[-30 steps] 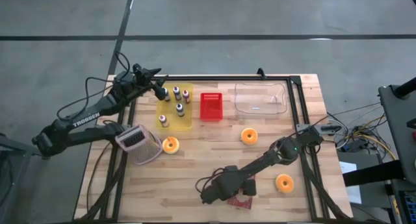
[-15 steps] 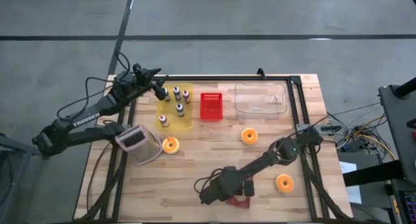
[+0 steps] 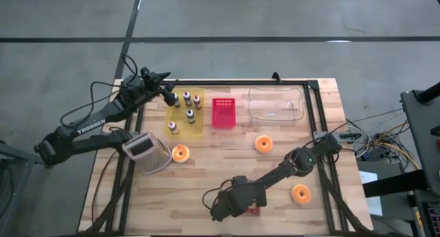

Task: Pick & Place Food Item
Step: Put the red popcorn bag into the transparent bin

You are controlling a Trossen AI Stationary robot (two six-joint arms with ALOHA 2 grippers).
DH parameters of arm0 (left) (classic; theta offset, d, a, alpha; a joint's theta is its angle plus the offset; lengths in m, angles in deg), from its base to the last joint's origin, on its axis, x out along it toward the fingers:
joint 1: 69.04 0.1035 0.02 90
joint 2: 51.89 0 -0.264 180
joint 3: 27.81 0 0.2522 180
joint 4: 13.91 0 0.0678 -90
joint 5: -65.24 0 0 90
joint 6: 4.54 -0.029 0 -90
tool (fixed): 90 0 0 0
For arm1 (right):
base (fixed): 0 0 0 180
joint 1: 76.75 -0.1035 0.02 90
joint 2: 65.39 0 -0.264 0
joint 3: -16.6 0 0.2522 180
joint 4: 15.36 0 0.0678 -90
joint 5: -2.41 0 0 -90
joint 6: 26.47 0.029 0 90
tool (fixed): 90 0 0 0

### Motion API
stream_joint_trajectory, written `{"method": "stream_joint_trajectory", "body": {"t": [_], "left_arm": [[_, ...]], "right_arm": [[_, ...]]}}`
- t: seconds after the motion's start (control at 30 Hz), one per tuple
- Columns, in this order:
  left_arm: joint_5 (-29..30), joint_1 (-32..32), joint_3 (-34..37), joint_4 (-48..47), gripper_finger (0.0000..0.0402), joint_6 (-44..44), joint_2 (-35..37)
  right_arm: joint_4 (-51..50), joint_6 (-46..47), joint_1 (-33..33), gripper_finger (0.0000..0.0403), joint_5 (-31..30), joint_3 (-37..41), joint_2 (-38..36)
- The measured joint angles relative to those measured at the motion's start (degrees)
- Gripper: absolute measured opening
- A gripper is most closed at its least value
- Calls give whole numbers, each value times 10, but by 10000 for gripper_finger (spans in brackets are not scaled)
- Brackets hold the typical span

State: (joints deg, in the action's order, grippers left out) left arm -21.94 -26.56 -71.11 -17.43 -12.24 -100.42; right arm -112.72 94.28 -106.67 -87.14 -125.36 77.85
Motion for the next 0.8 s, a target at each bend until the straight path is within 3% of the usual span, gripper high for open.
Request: {"method": "stream_joint_trajectory", "body": {"t": [0.37,0.7,0.8], "left_arm": [[0,0,0,0,222,0,0],[0,0,0,0,223,-1,0],[0,0,0,0,223,-1,0]], "right_arm": [[-1,-65,-12,14,-58,-68,-3],[4,-67,-45,13,-270,-64,-48],[1,-65,-48,13,-293,-64,-50]]}}
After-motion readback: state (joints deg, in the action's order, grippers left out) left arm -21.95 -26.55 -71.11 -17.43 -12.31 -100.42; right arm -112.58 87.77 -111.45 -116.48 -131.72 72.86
